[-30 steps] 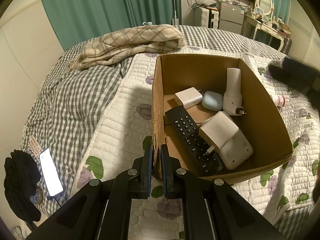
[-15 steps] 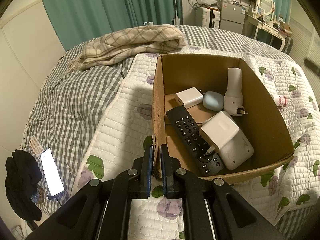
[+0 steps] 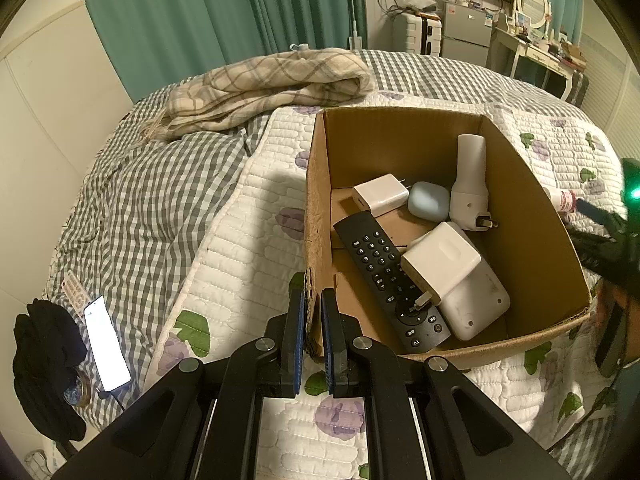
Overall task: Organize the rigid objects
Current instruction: 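Grasp the pink rose-patterned card case edgewise with the right gripper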
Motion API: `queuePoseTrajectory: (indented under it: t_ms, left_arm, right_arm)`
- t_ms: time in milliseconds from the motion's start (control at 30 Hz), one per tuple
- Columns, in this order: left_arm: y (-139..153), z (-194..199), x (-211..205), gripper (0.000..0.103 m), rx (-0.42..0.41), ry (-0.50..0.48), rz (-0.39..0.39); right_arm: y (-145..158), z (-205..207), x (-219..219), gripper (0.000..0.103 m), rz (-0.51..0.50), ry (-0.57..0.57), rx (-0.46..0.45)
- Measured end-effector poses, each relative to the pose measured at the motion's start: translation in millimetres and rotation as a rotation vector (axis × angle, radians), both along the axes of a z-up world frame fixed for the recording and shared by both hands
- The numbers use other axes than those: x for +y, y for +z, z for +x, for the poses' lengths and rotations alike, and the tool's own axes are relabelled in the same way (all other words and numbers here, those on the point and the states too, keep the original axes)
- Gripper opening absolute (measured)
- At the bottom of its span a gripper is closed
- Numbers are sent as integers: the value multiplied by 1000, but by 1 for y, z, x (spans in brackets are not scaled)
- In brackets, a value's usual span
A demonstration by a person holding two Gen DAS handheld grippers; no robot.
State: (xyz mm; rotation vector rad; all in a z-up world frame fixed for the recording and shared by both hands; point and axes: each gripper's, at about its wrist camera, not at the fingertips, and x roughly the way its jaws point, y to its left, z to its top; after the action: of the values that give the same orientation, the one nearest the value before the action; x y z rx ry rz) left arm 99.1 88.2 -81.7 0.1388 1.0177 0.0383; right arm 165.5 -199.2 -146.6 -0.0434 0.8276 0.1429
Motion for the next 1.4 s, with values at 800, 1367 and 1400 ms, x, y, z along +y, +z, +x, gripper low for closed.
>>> queuePoseTrajectory:
  t_ms: [800, 1367, 1400]
  left_arm:
    - [-1, 1, -1, 8, 5, 1, 8]
    - [-5, 2, -2, 8, 6, 2, 11]
    - [-4, 1, -2, 8, 6, 2, 12]
  right_arm:
    - [-57, 73, 23, 96, 147, 136, 151]
    - [-33, 58, 17, 28, 228, 155, 112]
    - [-30, 56, 15, 24, 242, 155, 105]
